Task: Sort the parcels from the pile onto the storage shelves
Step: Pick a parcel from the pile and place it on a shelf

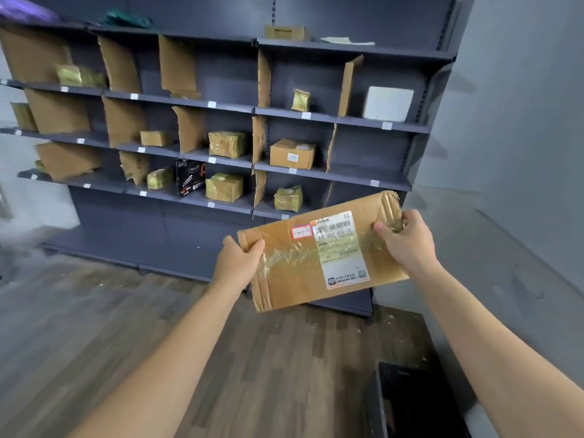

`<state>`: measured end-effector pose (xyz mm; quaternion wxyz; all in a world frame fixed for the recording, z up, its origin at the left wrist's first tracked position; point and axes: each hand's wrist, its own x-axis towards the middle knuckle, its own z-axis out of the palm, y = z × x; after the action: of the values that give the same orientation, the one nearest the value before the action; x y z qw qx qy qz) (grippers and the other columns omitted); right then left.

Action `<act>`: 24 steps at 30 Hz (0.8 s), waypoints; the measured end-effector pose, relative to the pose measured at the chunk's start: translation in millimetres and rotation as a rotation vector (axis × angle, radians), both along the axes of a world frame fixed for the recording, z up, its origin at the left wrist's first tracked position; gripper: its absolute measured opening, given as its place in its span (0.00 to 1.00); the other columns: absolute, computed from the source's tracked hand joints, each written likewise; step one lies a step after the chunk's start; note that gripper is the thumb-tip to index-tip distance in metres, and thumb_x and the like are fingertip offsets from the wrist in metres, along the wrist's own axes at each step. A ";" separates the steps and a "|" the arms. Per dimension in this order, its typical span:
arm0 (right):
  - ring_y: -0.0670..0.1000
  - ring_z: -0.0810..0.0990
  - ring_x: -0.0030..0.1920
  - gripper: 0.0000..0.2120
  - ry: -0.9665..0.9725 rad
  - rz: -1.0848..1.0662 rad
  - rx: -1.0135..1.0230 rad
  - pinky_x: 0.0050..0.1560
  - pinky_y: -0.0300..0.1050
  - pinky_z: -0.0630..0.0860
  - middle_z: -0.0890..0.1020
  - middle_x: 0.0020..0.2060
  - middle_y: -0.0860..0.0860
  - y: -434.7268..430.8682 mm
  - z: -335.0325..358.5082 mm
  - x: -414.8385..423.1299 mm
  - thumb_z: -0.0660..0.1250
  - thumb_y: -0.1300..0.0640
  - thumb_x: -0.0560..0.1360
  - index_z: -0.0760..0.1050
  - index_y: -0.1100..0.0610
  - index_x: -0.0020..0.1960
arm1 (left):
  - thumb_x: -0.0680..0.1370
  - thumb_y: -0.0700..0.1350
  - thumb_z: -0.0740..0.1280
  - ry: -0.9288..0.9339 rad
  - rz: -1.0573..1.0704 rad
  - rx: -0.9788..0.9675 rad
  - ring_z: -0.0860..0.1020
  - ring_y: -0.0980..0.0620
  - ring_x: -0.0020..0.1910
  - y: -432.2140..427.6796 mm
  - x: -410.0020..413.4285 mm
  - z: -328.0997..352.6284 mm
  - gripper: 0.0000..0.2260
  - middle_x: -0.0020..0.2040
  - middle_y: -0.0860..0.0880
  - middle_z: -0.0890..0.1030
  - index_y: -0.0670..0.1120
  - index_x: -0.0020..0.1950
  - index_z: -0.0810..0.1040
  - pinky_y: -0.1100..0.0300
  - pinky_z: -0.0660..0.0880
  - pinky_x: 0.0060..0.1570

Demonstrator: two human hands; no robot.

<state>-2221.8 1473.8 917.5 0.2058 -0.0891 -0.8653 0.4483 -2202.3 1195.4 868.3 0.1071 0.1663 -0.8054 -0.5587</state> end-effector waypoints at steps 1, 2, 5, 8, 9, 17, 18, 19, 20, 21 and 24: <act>0.54 0.75 0.52 0.25 -0.003 -0.005 -0.021 0.49 0.49 0.71 0.75 0.54 0.49 -7.4 2.2 -8.2 0.70 0.48 0.77 0.66 0.57 0.68 | 0.78 0.55 0.66 0.043 -0.002 -0.041 0.79 0.46 0.50 -8.2 -8.1 -0.5 0.18 0.49 0.48 0.78 0.41 0.58 0.73 0.46 0.79 0.50; 0.54 0.75 0.53 0.26 -0.004 -0.009 -0.039 0.50 0.49 0.71 0.75 0.54 0.49 -15.9 4.7 -17.6 0.69 0.47 0.77 0.66 0.57 0.69 | 0.78 0.54 0.66 0.084 -0.008 -0.067 0.79 0.47 0.47 -18.0 -17.2 0.0 0.15 0.46 0.48 0.78 0.43 0.51 0.74 0.48 0.78 0.46; 0.54 0.75 0.53 0.26 -0.002 -0.008 -0.070 0.49 0.49 0.71 0.75 0.54 0.50 -47.4 13.8 -48.9 0.69 0.46 0.77 0.67 0.57 0.69 | 0.78 0.54 0.66 0.188 -0.045 -0.069 0.78 0.51 0.45 -54.9 -45.8 11.2 0.10 0.44 0.51 0.79 0.47 0.47 0.76 0.58 0.72 0.37; 0.53 0.75 0.52 0.26 0.017 0.000 -0.076 0.49 0.49 0.71 0.77 0.54 0.50 -89.9 27.2 -83.9 0.69 0.44 0.77 0.68 0.57 0.68 | 0.79 0.54 0.65 0.269 -0.027 -0.064 0.79 0.53 0.45 -99.5 -78.4 25.0 0.10 0.45 0.51 0.82 0.48 0.50 0.79 0.57 0.74 0.40; 0.53 0.75 0.51 0.26 0.031 0.008 -0.072 0.49 0.48 0.71 0.77 0.53 0.50 -105.5 32.3 -96.5 0.69 0.44 0.76 0.69 0.57 0.68 | 0.79 0.54 0.64 0.289 -0.011 -0.058 0.79 0.52 0.45 -114.9 -89.0 29.0 0.11 0.45 0.51 0.82 0.48 0.50 0.79 0.56 0.74 0.42; 0.51 0.76 0.53 0.33 0.095 0.076 -0.052 0.50 0.48 0.74 0.74 0.55 0.46 -227.2 58.8 -189.7 0.70 0.39 0.73 0.64 0.53 0.71 | 0.84 0.51 0.54 0.291 0.034 -0.025 0.75 0.48 0.54 -234.5 -177.1 53.5 0.16 0.56 0.52 0.78 0.52 0.70 0.71 0.51 0.73 0.53; 0.51 0.76 0.53 0.33 0.101 0.075 -0.062 0.50 0.48 0.75 0.74 0.55 0.47 -238.8 59.8 -200.3 0.70 0.39 0.73 0.64 0.53 0.71 | 0.84 0.51 0.54 0.292 0.039 -0.003 0.75 0.49 0.53 -246.2 -188.4 56.7 0.16 0.55 0.52 0.77 0.53 0.70 0.71 0.50 0.74 0.54; 0.52 0.77 0.53 0.32 0.104 0.073 -0.071 0.50 0.48 0.75 0.74 0.56 0.47 -249.9 60.6 -210.2 0.69 0.39 0.74 0.64 0.53 0.71 | 0.84 0.50 0.54 0.296 0.043 0.014 0.75 0.49 0.52 -256.4 -199.2 60.0 0.16 0.55 0.53 0.77 0.53 0.70 0.71 0.50 0.74 0.54; 0.52 0.76 0.53 0.31 0.105 0.070 -0.078 0.50 0.47 0.75 0.75 0.57 0.48 -260.1 61.1 -220.5 0.68 0.40 0.75 0.63 0.54 0.71 | 0.84 0.50 0.53 0.302 0.048 0.026 0.75 0.49 0.52 -266.6 -210.9 62.9 0.16 0.55 0.53 0.76 0.53 0.70 0.70 0.50 0.73 0.52; 0.52 0.76 0.53 0.29 0.108 0.068 -0.085 0.50 0.47 0.75 0.75 0.58 0.49 -269.8 61.4 -230.9 0.67 0.41 0.77 0.63 0.54 0.71 | 0.84 0.51 0.53 0.311 0.054 0.035 0.75 0.50 0.51 -276.0 -222.2 66.2 0.16 0.56 0.52 0.76 0.52 0.70 0.70 0.51 0.73 0.50; 0.51 0.75 0.53 0.27 0.122 0.053 -0.110 0.49 0.46 0.73 0.74 0.57 0.49 -293.6 60.8 -269.0 0.64 0.43 0.79 0.62 0.55 0.72 | 0.83 0.52 0.55 0.333 0.063 0.062 0.76 0.52 0.48 -301.4 -261.6 73.7 0.14 0.55 0.50 0.77 0.49 0.67 0.69 0.53 0.72 0.43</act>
<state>-2490.9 1180.2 978.3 0.2408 -0.0501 -0.8272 0.5052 -2463.9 894.0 942.0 0.2513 0.1002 -0.7533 -0.5995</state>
